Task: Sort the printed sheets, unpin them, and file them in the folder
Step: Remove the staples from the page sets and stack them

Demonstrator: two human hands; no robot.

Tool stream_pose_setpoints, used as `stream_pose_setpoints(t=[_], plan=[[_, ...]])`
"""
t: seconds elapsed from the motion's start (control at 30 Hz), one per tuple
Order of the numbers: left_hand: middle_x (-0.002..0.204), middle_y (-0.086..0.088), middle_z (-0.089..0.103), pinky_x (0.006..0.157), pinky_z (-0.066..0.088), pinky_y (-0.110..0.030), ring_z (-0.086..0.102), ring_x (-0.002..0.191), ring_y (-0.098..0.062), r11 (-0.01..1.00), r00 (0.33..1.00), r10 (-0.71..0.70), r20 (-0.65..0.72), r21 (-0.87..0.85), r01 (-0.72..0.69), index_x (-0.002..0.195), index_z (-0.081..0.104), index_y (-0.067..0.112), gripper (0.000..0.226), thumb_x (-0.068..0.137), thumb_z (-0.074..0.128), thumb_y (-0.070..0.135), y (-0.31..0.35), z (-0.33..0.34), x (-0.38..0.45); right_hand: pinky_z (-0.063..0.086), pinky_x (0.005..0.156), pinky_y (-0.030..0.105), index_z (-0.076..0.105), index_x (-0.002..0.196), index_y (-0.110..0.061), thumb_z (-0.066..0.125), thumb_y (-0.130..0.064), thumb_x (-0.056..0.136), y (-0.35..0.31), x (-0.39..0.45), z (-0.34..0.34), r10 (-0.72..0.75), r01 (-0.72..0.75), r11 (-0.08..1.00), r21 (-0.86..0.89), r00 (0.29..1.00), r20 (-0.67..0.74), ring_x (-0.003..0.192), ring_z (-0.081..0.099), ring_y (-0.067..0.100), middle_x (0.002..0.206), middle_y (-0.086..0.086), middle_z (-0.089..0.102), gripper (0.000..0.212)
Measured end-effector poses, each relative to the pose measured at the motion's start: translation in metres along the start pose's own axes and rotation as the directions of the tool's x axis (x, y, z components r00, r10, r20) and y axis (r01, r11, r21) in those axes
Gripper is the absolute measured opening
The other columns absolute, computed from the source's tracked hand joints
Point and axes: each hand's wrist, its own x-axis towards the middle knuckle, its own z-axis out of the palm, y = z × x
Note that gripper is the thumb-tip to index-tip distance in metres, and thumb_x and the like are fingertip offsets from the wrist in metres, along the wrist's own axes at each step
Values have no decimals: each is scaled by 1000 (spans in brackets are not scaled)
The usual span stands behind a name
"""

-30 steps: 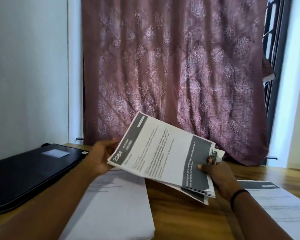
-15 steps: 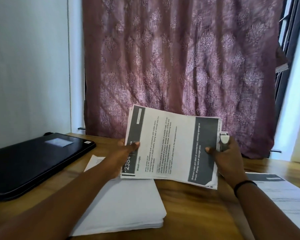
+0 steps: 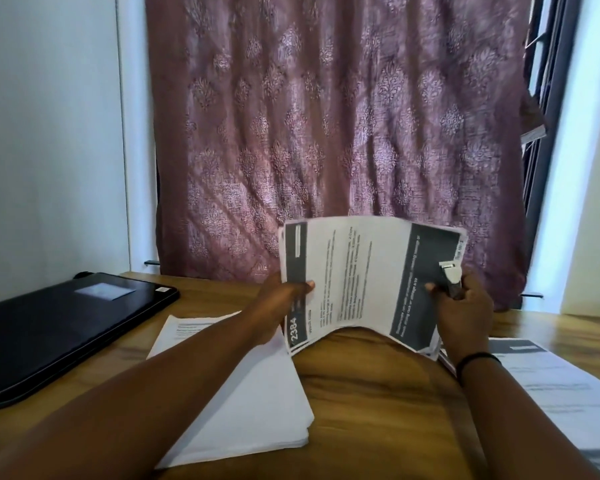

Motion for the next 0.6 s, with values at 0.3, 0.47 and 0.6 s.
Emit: stream_pose_setpoints(t=[0.3, 0.47, 0.6], plan=[[109, -3, 71, 85, 55, -46, 69, 93, -25, 997, 997, -77, 0, 28, 77, 105, 62, 25, 16, 90, 64, 20, -18, 1, 7, 59, 57, 25, 65, 107, -10, 73, 6, 76, 27, 2, -7, 256, -294, 899, 325, 954, 156, 73, 64, 22, 87, 6, 69, 36], [111, 5, 66, 80, 56, -37, 66, 98, -19, 982, 992, -63, 112, 187, 41, 109, 57, 35, 17, 93, 59, 32, -24, 10, 1, 60, 73, 45, 68, 92, -9, 74, 3, 75, 46, 4, -1, 391, -423, 887, 185, 902, 185, 82, 67, 38, 88, 16, 70, 22], [127, 2, 61, 90, 53, -36, 62, 112, -20, 964, 985, 23, 169, 259, -67, 126, 53, 27, 30, 96, 53, 32, -22, 15, -3, 43, 67, 28, 62, 99, -11, 69, -5, 83, 28, 7, 1, 216, -216, 976, -10, 972, 88, 81, 56, 24, 88, 6, 63, 18]])
